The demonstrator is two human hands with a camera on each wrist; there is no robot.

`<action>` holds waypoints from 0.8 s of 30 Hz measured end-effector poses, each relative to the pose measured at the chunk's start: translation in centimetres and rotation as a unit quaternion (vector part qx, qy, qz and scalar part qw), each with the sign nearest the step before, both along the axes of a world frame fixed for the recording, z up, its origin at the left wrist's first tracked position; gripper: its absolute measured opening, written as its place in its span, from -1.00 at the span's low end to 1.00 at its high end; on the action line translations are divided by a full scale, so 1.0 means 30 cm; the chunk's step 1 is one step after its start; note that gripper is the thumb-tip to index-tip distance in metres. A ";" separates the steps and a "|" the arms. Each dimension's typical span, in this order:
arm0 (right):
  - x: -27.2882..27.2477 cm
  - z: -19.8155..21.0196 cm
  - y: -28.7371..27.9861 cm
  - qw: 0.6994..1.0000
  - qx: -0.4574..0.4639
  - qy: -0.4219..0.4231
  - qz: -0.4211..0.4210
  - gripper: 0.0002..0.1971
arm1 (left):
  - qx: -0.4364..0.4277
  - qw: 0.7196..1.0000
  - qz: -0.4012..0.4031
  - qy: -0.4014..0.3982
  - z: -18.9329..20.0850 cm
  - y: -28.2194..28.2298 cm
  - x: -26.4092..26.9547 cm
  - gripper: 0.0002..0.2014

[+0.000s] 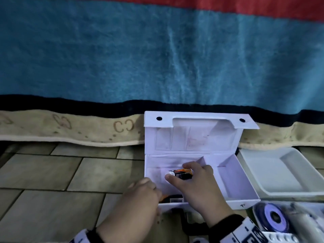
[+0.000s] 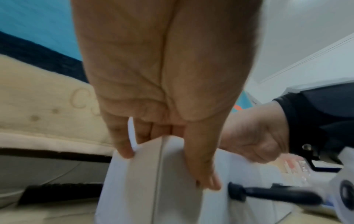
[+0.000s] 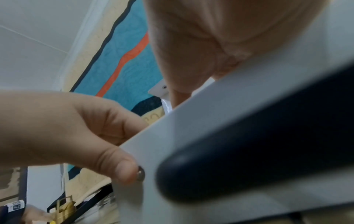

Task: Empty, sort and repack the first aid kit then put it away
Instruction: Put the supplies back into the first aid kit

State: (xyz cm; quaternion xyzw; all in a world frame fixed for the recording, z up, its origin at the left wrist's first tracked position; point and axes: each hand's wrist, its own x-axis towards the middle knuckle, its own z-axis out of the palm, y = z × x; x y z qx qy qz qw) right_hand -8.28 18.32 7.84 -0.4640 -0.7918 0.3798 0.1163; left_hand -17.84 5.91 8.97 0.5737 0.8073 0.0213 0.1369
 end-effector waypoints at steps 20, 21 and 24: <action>0.018 -0.032 0.016 0.975 0.041 -0.108 0.189 -0.66 | 0.079 0.997 0.002 0.017 -0.052 -0.012 -0.014 -0.23; 0.018 -0.033 0.016 0.973 0.038 -0.114 0.199 -0.61 | 0.067 0.997 0.004 0.029 -0.053 -0.006 -0.017 -0.22; 0.009 -0.038 0.021 0.964 0.027 -0.144 0.222 -0.48 | 0.019 0.999 0.005 0.040 -0.051 0.012 -0.007 -0.28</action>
